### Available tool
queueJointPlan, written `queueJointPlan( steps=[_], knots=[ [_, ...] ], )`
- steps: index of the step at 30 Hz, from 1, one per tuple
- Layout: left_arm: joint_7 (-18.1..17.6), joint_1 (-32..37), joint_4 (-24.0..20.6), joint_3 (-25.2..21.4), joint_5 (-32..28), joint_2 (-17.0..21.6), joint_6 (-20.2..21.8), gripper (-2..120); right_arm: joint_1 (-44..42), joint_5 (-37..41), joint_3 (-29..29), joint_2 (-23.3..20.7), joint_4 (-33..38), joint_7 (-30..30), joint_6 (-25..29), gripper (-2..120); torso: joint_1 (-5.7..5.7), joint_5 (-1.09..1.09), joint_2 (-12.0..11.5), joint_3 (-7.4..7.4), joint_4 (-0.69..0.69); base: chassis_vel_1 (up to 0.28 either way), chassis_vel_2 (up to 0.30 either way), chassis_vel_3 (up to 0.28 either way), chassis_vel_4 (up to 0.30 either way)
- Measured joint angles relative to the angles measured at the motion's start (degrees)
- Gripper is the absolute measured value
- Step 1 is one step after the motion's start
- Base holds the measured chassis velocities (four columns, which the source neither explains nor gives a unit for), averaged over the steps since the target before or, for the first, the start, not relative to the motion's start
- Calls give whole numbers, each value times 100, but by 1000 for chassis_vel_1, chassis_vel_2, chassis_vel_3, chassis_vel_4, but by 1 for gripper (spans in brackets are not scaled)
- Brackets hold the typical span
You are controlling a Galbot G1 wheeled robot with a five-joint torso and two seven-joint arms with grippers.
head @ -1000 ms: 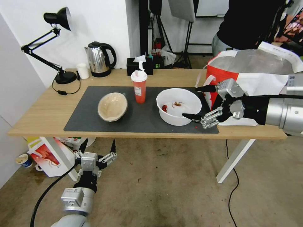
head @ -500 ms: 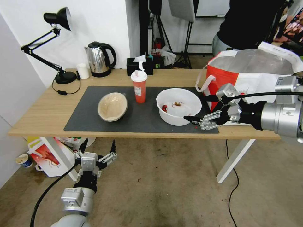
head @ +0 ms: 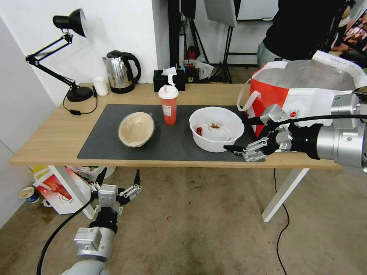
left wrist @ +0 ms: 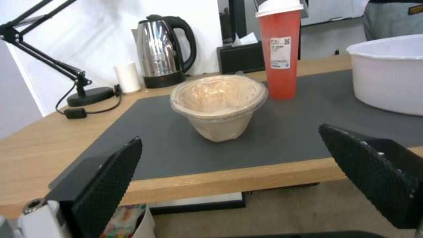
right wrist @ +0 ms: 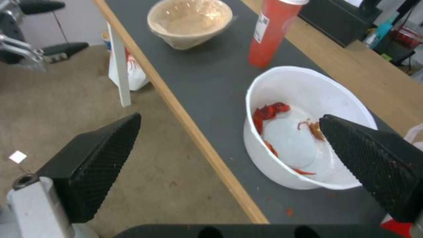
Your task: Pick up the trash from the table and place it into the takeout bag.
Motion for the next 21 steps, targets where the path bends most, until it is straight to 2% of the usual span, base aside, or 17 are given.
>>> queueJointPlan(
  steps=[10,17,21],
  knots=[
    [0,0,0,0,0,0,0,100,42,-167,-119,12,-110,-100,24,100,-1,0,0,0,0,0,0,0,0],
    [0,0,0,0,0,0,0,100,132,-413,-323,149,-303,-251,78,100,0,2,0,0,0,0,0,0,0],
    [0,0,0,0,0,0,0,100,213,-808,-555,311,-524,-475,168,100,0,1,0,0,0,0,0,0,0]
  ],
)
